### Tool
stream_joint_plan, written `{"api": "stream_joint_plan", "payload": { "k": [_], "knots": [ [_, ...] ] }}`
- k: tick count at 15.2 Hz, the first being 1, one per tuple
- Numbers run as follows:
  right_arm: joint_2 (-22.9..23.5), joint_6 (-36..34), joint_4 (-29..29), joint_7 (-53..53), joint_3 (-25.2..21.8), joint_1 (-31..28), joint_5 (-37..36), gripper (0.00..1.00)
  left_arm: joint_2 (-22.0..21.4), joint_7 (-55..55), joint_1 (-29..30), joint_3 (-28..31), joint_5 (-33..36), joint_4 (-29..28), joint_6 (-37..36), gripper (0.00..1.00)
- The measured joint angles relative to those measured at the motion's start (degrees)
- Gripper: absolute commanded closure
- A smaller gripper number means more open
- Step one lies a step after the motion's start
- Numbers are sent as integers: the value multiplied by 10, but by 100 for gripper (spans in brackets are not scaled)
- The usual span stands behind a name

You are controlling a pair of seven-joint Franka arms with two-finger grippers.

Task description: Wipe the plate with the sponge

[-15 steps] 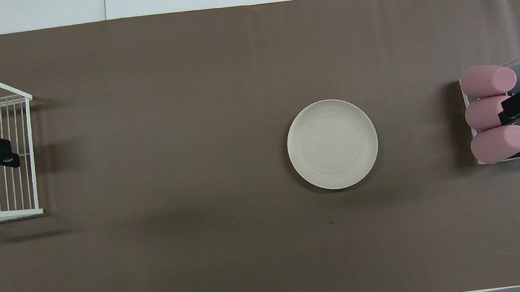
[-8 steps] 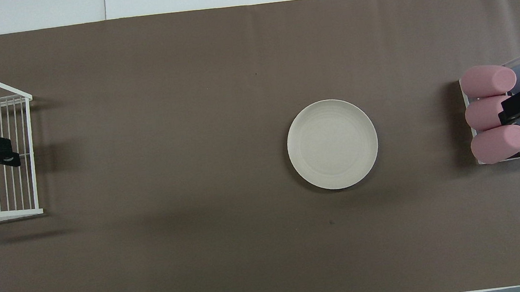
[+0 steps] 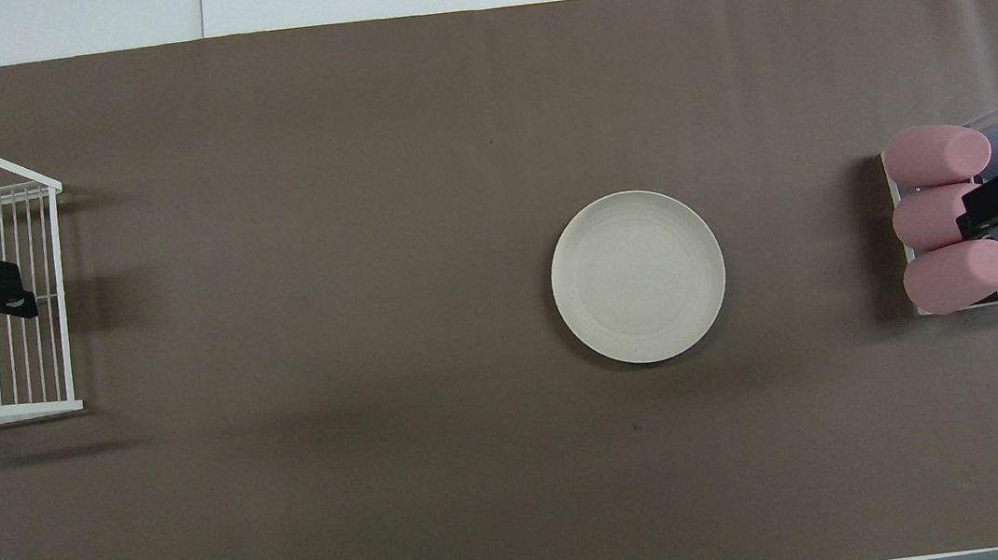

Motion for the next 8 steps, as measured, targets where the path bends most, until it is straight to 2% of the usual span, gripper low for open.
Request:
{"api": "stream_joint_plan", "payload": {
  "k": [6,8],
  "knots": [
    [0,-6,0,8,0,0,0,0,4,-32,-37,-4,122,-40,26,0],
    [0,-10,0,101,2,1,0,0,10,-44,-54,-5,184,-67,47,0]
  ]
}}
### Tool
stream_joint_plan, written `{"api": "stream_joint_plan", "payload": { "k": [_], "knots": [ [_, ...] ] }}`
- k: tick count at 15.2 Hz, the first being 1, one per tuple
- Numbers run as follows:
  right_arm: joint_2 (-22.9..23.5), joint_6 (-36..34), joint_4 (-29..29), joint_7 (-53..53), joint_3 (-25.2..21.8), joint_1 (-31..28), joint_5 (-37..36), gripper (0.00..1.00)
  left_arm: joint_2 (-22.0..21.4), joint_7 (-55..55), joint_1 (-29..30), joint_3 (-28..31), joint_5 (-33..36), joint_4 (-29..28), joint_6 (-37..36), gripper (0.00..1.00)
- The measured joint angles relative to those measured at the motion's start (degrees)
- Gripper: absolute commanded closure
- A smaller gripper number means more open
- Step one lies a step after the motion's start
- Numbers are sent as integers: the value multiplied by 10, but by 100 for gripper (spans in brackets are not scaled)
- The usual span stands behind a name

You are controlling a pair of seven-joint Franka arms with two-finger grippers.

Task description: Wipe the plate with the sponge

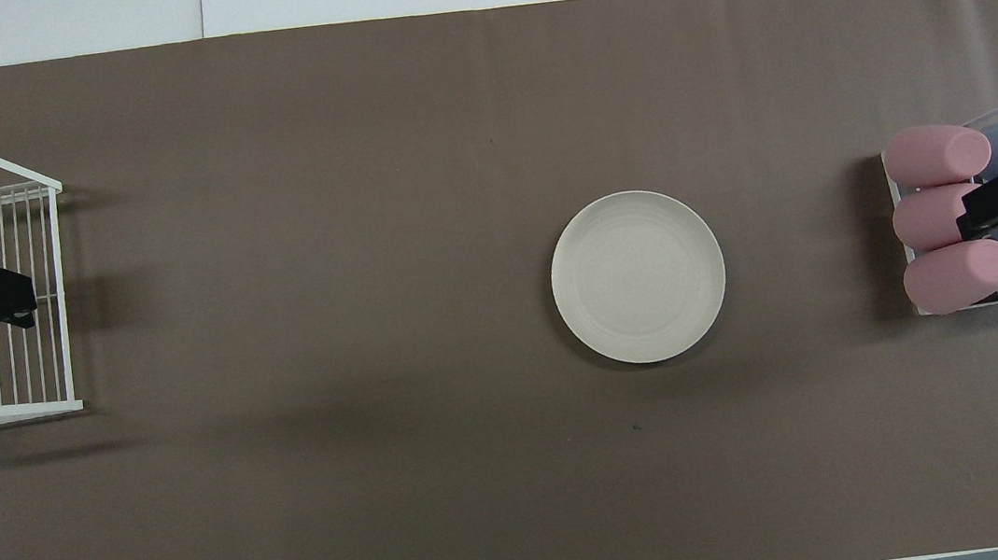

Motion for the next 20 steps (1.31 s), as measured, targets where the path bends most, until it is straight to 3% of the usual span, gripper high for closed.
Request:
{"api": "stream_joint_plan", "payload": {
  "k": [4,8,10,14,18,20],
  "knots": [
    [-2,10,0,259,14,15,6,0,46,-37,-35,-1,135,-31,23,0],
    [-2,30,-3,564,20,71,32,0,113,-67,-47,-1,243,-31,44,0],
    [-2,32,-3,666,22,95,51,0,138,-74,-47,0,288,-31,54,0],
    [-3,67,-3,787,23,134,81,0,177,-107,-47,1,336,-30,66,0],
    [-3,133,-4,975,24,200,82,0,182,-110,-37,6,350,-28,91,0],
    [-1,136,-5,1016,25,231,82,0,182,-110,-27,7,355,-28,107,0]
  ]
}}
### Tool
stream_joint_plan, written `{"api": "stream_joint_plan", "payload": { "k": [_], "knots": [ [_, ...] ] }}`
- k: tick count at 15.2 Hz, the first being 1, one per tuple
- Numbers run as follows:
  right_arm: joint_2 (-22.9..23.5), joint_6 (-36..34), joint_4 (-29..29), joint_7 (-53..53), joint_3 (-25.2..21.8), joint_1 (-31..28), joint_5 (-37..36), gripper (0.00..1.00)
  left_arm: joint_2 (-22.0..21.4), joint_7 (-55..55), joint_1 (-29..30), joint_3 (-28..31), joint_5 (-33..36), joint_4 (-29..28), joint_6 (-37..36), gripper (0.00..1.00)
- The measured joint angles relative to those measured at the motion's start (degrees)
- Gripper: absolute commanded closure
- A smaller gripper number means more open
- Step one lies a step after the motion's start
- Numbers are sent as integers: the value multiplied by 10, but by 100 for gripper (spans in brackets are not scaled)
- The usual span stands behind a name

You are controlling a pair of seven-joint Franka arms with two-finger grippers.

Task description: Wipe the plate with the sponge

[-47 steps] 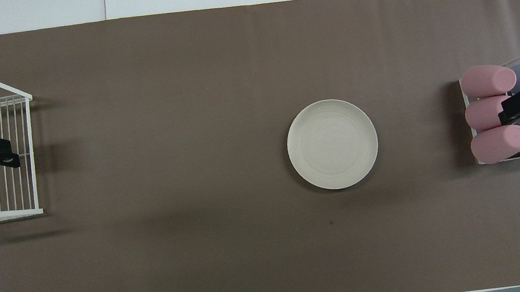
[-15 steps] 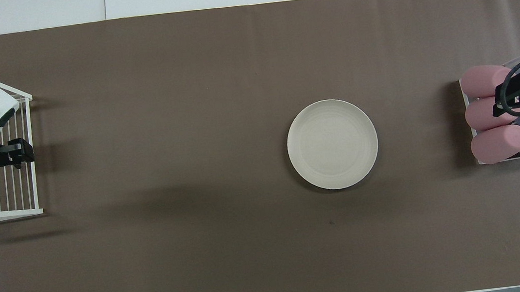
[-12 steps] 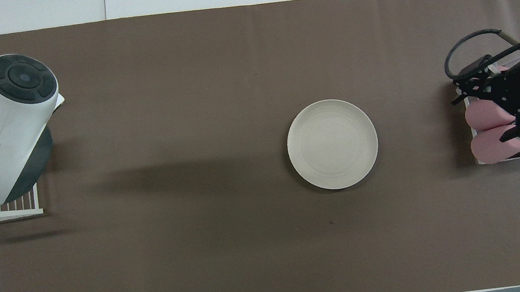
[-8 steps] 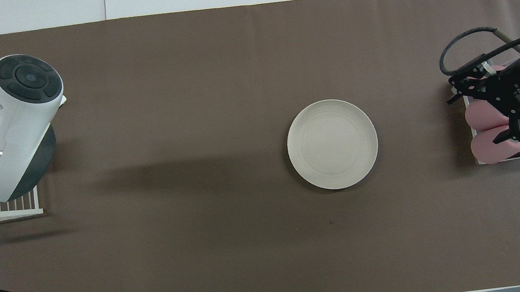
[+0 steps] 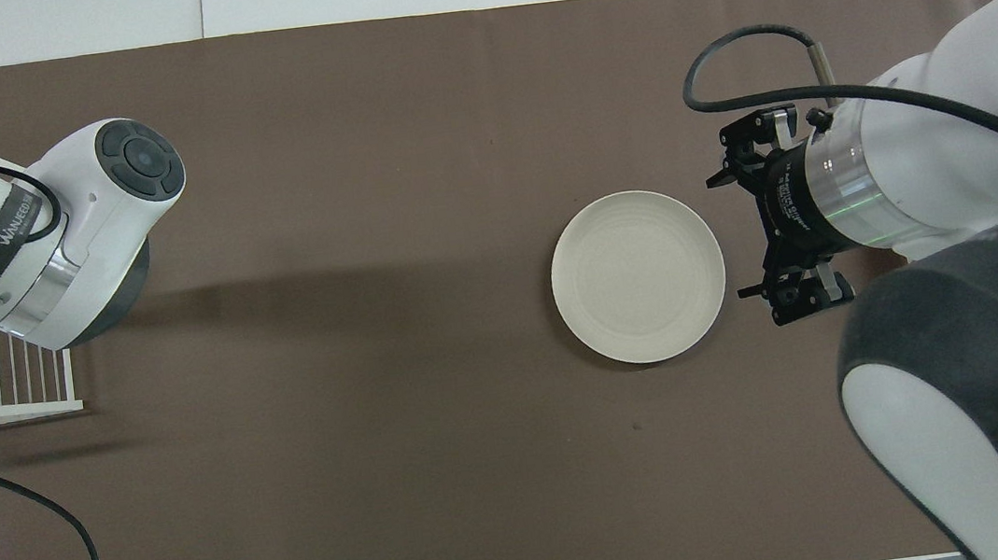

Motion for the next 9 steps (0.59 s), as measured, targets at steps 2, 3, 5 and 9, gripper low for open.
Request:
{"api": "stream_joint_plan", "payload": {
  "k": [2,3,5,9],
  "knots": [
    [21,-1,-1,44,0,46,-8,0,3,0,8,1,4,0,13,0],
    [41,2,1,66,0,69,-15,0,5,0,10,1,5,0,17,0],
    [78,21,7,90,1,99,-23,0,11,0,12,3,13,0,25,5],
    [103,55,32,92,-4,97,-17,0,15,0,17,3,17,1,36,41]
  ]
}}
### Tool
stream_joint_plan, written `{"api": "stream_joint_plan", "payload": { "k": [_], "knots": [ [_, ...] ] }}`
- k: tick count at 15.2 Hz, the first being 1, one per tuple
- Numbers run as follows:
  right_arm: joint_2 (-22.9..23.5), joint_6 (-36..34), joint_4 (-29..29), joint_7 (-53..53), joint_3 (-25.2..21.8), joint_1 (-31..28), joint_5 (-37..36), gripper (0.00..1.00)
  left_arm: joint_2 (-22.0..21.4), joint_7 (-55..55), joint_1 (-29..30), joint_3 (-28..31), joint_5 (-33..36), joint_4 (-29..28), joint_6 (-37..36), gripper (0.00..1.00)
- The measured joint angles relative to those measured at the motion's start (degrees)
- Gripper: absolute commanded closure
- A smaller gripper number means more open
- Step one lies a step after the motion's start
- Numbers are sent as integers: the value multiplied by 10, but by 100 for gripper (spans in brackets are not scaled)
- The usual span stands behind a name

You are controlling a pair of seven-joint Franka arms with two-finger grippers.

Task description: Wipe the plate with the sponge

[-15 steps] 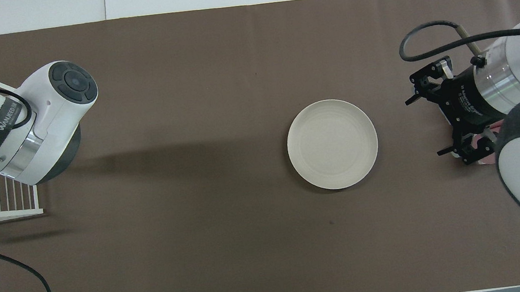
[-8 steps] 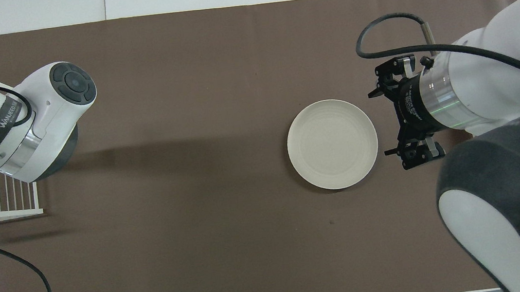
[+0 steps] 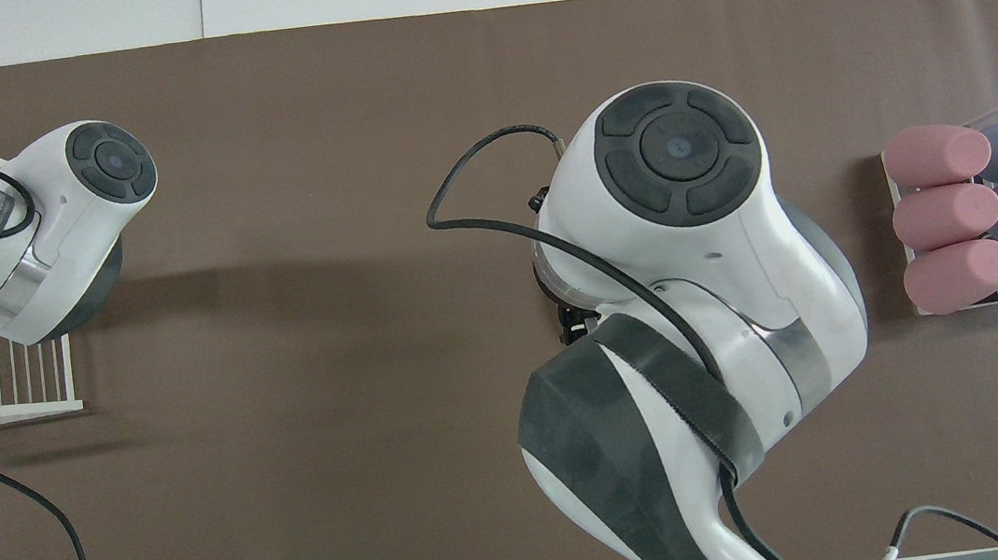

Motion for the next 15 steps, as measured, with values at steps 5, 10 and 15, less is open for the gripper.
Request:
{"api": "stream_joint_plan", "payload": {
  "k": [5,10,15],
  "knots": [
    [0,0,12,21,-5,-9,22,0,0,0,0,0,1,2,0,80],
    [0,9,14,27,-2,-6,35,0,0,0,0,0,2,3,0,100],
    [0,6,16,37,0,4,38,0,0,0,0,0,2,7,0,100]
  ]
}}
